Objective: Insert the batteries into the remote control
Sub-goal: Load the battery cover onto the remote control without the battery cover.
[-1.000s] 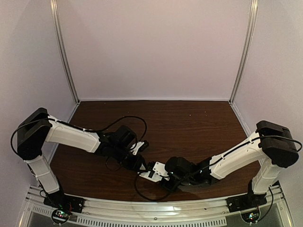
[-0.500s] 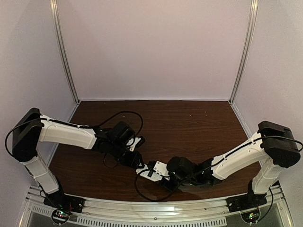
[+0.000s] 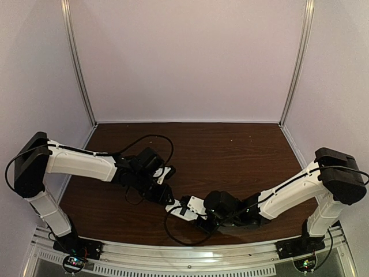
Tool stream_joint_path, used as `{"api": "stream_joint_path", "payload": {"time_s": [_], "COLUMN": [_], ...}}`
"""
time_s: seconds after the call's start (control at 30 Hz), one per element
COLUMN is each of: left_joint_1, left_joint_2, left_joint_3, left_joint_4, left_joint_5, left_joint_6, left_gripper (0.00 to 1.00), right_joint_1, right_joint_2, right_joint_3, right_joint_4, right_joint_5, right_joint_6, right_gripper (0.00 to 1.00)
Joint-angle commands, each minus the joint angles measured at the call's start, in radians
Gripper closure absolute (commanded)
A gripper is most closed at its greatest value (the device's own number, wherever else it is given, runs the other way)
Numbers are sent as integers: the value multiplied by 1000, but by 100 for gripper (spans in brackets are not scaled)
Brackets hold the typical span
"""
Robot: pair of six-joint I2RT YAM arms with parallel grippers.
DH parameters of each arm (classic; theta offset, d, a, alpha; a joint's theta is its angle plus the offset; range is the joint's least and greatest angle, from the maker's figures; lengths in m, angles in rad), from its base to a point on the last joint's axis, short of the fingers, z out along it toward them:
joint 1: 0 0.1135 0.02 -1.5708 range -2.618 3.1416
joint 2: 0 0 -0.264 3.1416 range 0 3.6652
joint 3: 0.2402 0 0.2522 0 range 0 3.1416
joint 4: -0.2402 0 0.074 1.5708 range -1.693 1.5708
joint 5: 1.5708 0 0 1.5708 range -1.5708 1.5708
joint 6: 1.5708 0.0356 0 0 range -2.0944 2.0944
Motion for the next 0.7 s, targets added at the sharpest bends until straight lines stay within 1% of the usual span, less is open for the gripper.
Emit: {"api": "stream_joint_path", "payload": {"time_s": [0.0,0.07,0.27,0.43,0.67], "left_joint_1": [6,7,6,7,6], "left_joint_2": [-18,-13,-7,22,65], "left_joint_3": [-13,-29,-76,-99,-93], "left_joint_4": [-10,1,44,88,113], "left_joint_5": [-16,-7,17,36,48], "left_joint_6": [12,11,7,10,14], "left_gripper": [72,76,78,83,83], "right_joint_1": [6,6,6,7,7], "right_joint_2": [-24,-12,5,17,47], "right_joint_3": [3,13,28,35,63], "right_joint_4": [30,21,9,7,-14], "right_joint_5": [25,25,21,12,-15], "right_joint_6": [-7,-7,-7,-7,-7], "right_gripper": [100,100,100,100,100]}}
